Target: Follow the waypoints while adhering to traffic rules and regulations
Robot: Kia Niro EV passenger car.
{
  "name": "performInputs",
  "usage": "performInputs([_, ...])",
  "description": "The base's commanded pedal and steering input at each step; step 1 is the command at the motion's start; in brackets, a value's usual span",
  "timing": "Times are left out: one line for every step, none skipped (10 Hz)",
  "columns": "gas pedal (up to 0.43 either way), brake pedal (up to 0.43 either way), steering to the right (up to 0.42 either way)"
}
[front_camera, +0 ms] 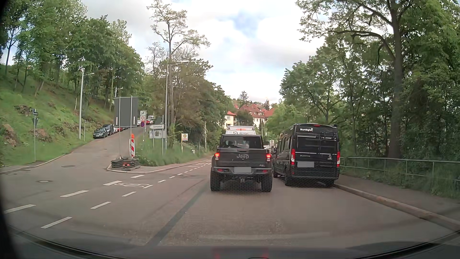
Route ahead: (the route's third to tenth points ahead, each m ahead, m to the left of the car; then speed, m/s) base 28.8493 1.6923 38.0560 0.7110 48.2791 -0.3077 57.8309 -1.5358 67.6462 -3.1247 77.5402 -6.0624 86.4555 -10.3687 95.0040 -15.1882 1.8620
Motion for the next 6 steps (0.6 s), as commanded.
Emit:
performInputs([0.000, 0.177, 0.022])
performInputs([0.000, 0.177, 0.022])
performInputs([0.000, 0.177, 0.016])
performInputs([0.000, 0.177, 0.007])
performInputs([0.000, 0.177, 0.003])
performInputs([0.000, 0.177, 0.002])
